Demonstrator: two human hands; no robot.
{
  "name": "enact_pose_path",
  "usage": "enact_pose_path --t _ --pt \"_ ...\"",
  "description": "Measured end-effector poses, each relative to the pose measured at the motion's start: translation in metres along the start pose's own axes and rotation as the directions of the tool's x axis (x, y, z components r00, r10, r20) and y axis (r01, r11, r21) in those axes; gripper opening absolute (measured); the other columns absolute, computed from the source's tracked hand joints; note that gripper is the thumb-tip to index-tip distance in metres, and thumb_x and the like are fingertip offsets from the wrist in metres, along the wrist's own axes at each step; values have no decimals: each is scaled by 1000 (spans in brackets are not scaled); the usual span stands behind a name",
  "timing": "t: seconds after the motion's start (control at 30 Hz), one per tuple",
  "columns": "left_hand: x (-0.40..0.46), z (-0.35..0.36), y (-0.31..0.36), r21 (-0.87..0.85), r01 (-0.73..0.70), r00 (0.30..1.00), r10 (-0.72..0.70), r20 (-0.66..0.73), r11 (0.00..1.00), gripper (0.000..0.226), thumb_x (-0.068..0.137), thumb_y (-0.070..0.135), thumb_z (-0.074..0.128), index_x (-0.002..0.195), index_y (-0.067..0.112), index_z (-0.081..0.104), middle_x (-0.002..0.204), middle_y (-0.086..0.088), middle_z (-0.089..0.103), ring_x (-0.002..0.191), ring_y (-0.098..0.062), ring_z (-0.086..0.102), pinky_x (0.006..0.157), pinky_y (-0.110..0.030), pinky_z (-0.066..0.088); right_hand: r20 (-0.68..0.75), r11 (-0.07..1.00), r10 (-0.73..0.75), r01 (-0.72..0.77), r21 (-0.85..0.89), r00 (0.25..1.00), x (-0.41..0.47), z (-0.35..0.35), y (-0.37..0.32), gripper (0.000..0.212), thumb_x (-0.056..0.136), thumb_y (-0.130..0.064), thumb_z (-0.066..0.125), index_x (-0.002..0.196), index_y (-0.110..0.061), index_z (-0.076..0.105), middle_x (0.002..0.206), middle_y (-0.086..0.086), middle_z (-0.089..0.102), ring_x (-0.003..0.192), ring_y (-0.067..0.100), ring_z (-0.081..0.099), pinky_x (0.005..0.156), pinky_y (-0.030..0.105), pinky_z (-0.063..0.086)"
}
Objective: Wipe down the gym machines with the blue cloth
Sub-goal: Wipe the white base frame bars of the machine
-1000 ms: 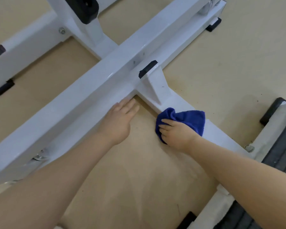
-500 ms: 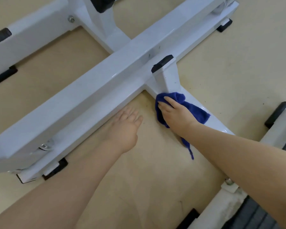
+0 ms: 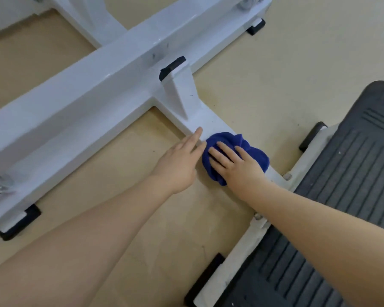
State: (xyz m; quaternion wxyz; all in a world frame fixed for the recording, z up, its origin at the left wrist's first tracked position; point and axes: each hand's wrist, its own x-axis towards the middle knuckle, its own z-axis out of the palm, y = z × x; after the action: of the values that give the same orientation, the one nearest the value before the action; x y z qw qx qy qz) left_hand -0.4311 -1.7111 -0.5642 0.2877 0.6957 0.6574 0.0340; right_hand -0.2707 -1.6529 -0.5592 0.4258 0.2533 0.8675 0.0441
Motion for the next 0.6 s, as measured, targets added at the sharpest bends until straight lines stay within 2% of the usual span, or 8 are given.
enact_pose_path --t 0.07,0.17,0.27,0.33,0.47,0.53,0.6 --pt "1 4 4 10 -19 1000 18 25 1000 64 93 11 37 149 20 8 156 4 -19 145 -15 -1 112 -28 18 43 984 84 -90 155 995 -12 16 -11 71 100 -30 36 148 -21 -16 153 2 -28 142 25 -23 117 42 1" --pt "5 1 5 51 -37 998 35 53 998 65 93 11 37 149 20 4 155 4 -20 145 -14 -5 112 -28 18 98 952 104 -128 280 990 -19 14 -6 71 100 -26 37 149 -21 -15 154 3 -27 143 24 -20 117 40 7" --pt "19 -6 4 85 -20 999 17 34 996 68 93 10 35 149 20 0 155 4 -21 145 -13 -8 110 -28 22 105 814 257 -274 512 961 5 -2 5 77 97 -21 44 148 -14 -14 155 5 -23 144 24 -16 117 40 11" --pt "29 -9 1 122 -22 1000 20 20 992 70 92 6 35 149 20 -2 155 4 -21 144 -15 -10 113 -29 17 145 707 353 -365 605 924 26 -12 3 82 95 -20 47 148 -11 -15 155 6 -23 144 26 -18 117 46 6" --pt "42 -3 -10 193 -22 998 10 63 981 73 91 0 34 149 21 -4 155 1 -21 144 -17 -12 115 -30 7 157 668 411 -414 618 898 30 -3 -2 81 94 -22 45 148 -12 -15 154 7 -25 142 27 -23 117 48 0" --pt "40 -1 -15 201 -10 995 -10 99 980 75 89 -2 33 149 23 -5 155 2 -21 144 -16 -13 114 -30 12 279 601 443 -513 613 852 15 10 -2 79 95 -23 42 148 -11 -15 154 9 -26 142 28 -22 117 47 2" --pt "40 0 -18 169 -10 994 -9 110 986 77 88 -4 33 149 25 -5 155 4 -21 143 -13 -15 108 -29 23 426 474 469 -628 618 774 5 12 -3 81 94 -21 44 147 -9 -17 153 12 -27 142 31 -22 117 49 3"
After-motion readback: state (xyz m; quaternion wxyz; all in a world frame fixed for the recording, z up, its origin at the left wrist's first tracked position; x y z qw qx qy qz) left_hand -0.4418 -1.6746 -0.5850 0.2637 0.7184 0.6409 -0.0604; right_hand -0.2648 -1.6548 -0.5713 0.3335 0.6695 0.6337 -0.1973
